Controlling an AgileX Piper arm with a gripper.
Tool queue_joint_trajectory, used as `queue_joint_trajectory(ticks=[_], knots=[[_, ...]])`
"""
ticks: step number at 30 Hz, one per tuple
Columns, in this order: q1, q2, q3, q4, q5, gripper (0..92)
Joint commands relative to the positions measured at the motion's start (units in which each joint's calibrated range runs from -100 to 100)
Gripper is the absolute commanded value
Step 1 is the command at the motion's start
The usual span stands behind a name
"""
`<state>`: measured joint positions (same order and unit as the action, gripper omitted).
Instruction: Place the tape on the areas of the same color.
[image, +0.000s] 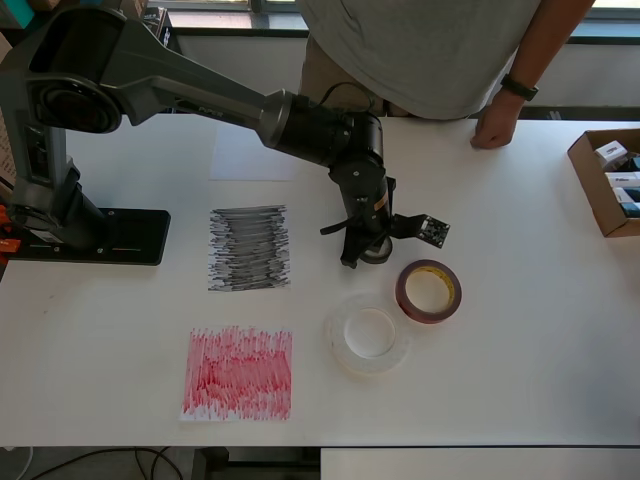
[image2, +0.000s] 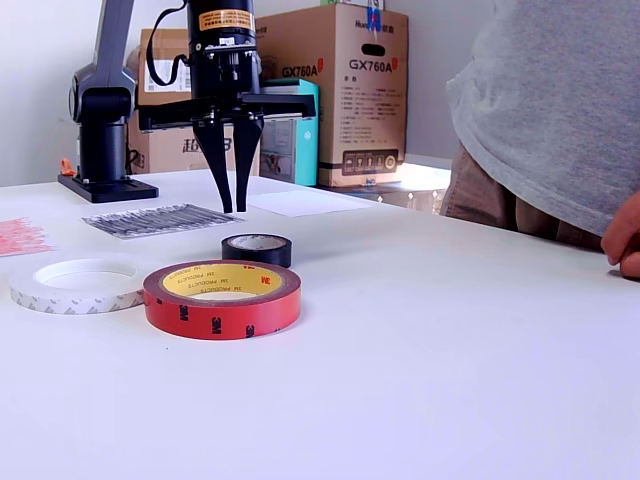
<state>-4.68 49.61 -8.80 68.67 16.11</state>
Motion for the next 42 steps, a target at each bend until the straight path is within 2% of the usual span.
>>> queue_joint_trajectory(ticks=[1,4,7,17,42], knots=[[-0.3,0.7,-0.3,-0.2,-0.5,27.8],[-0.3,1.3,-0.2,-0.2,-0.7,41.5],[-0.3,1.5,-0.2,-0.2,-0.9,48.8],[-1.0,4.1,-0.2,-1.7,-1.0,45.1],[-1.1,6.6,-0.2,-1.7,-1.0,45.0]])
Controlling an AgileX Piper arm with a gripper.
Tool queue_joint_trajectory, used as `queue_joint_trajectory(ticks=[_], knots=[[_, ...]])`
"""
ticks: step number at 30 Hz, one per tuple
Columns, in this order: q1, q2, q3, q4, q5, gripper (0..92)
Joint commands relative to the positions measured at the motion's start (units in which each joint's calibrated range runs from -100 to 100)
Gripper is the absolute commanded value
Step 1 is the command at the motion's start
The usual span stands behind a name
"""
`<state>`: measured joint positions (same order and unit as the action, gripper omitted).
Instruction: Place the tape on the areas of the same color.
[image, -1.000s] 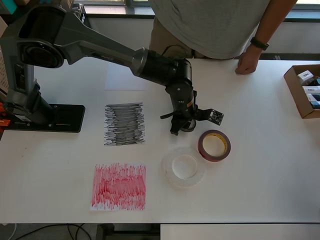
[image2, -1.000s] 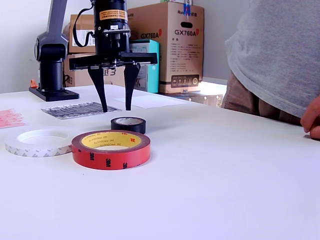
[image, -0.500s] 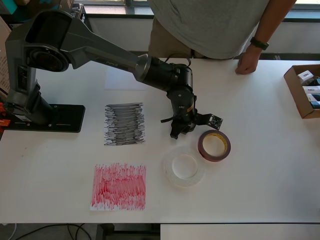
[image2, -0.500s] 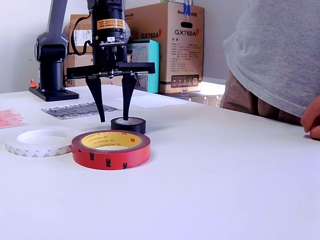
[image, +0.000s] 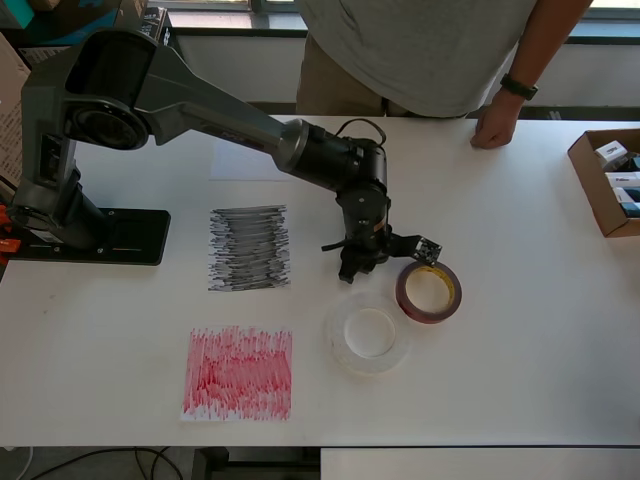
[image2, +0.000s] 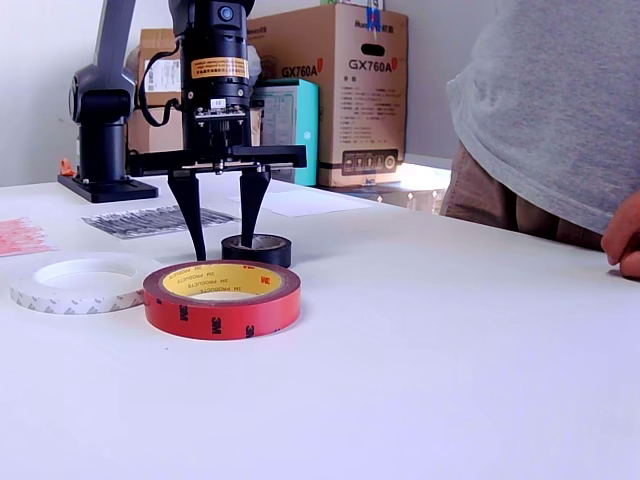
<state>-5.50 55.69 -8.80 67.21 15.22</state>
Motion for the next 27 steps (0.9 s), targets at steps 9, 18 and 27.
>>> queue_joint_trajectory(ticks=[9,18,27], knots=[[-0.3,-0.2,0.0,0.0,-0.8,2.6],[-0.4,-7.4,3.3,-0.4,-12.8,0.0],[-0.4,-30.2,28.6,-17.3,-30.8,0.0]])
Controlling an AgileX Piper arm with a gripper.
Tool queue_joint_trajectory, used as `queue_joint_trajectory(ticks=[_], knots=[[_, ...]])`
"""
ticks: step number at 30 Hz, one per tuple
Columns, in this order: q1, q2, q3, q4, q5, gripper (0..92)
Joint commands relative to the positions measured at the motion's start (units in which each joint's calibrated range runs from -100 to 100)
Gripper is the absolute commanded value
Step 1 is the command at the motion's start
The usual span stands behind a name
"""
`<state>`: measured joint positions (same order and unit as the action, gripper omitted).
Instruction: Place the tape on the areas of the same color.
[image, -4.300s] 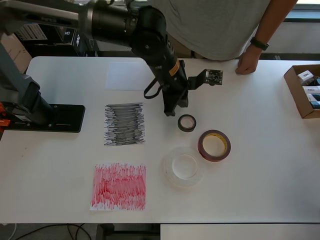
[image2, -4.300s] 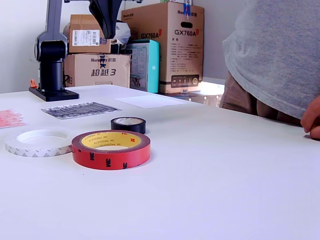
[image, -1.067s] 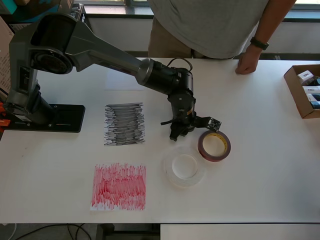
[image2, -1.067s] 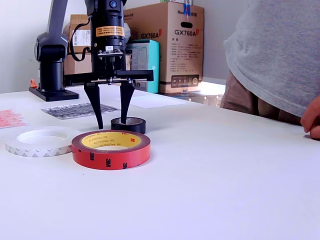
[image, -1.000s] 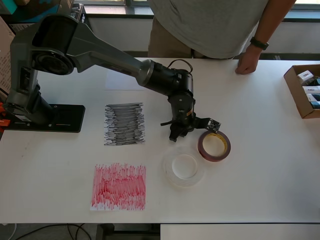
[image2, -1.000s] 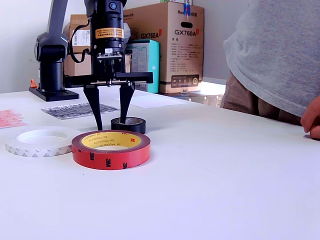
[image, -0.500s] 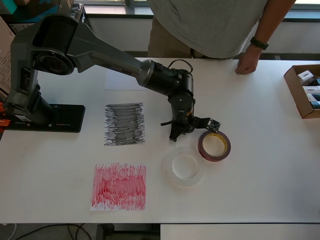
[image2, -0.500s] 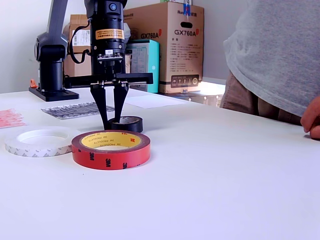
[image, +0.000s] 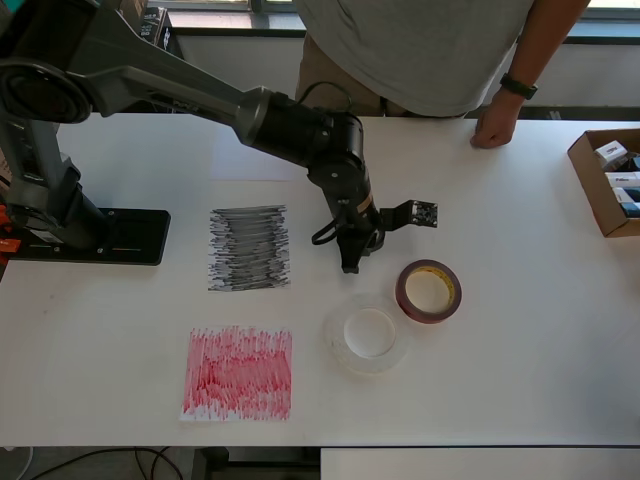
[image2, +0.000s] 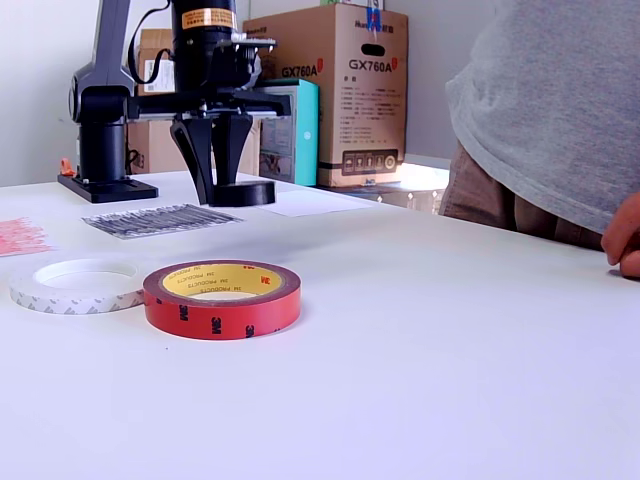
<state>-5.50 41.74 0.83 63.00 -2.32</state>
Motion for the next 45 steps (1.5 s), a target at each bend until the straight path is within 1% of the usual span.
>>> queue_joint_trajectory(ticks=[1,5,9,14,17,35,41,45], knots=[[-0.7,-18.7,22.5,-15.1,-15.0,0.0],[-1.6,-27.1,36.1,-23.7,-20.2,0.0],[-1.1,-31.6,46.6,-32.1,-24.0,0.0],[-1.0,-33.1,53.4,-38.5,-29.0,0.0],[-1.0,-32.9,54.9,-41.4,-30.3,0.0],[-0.3,-33.7,56.6,-41.2,-30.3,0.0],[2.7,-33.7,56.6,-41.1,-30.3,0.0],[3.3,-33.7,57.8,-41.0,-30.3,0.0]])
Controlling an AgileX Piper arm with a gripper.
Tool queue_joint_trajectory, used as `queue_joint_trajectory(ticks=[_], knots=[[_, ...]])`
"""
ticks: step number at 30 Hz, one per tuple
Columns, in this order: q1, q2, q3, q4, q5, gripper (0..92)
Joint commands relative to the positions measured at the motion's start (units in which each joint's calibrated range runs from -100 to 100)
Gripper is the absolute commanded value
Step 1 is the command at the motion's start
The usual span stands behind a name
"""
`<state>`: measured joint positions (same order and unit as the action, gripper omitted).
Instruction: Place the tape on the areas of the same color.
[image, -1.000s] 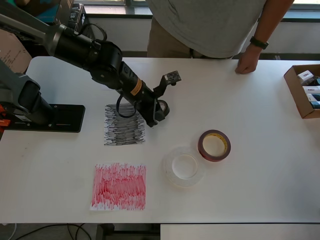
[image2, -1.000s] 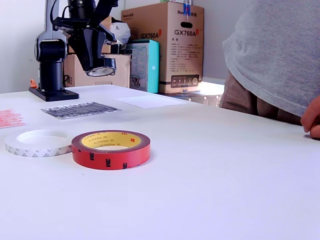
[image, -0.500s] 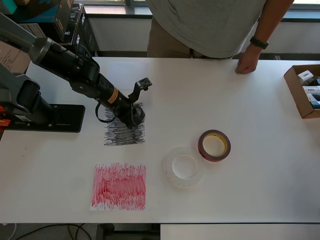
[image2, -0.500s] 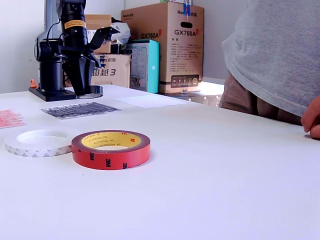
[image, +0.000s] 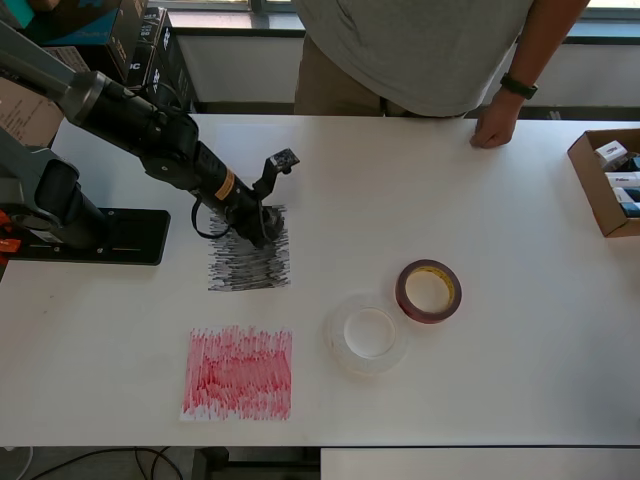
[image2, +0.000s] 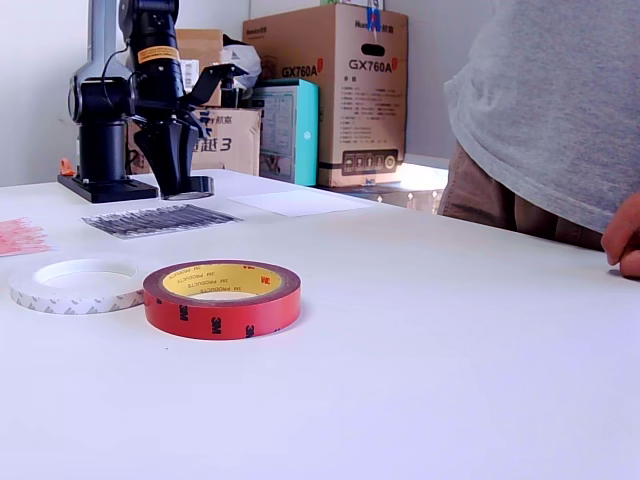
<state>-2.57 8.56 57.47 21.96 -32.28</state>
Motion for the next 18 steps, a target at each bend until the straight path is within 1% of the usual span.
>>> queue_joint_trajectory(ticks=[1,5,7,9,12,15,18], knots=[[0.4,-0.5,1.5,0.4,-0.3,0.0],[0.1,-0.6,0.8,6.7,0.8,0.0],[-0.1,-2.2,0.8,8.7,3.1,0.0],[-0.3,-4.6,1.1,9.9,6.0,0.0],[-0.1,-7.1,1.8,10.5,8.8,0.0],[-0.3,-7.6,2.0,12.5,10.1,0.0],[-0.8,-7.5,2.0,12.7,10.4,0.0]])
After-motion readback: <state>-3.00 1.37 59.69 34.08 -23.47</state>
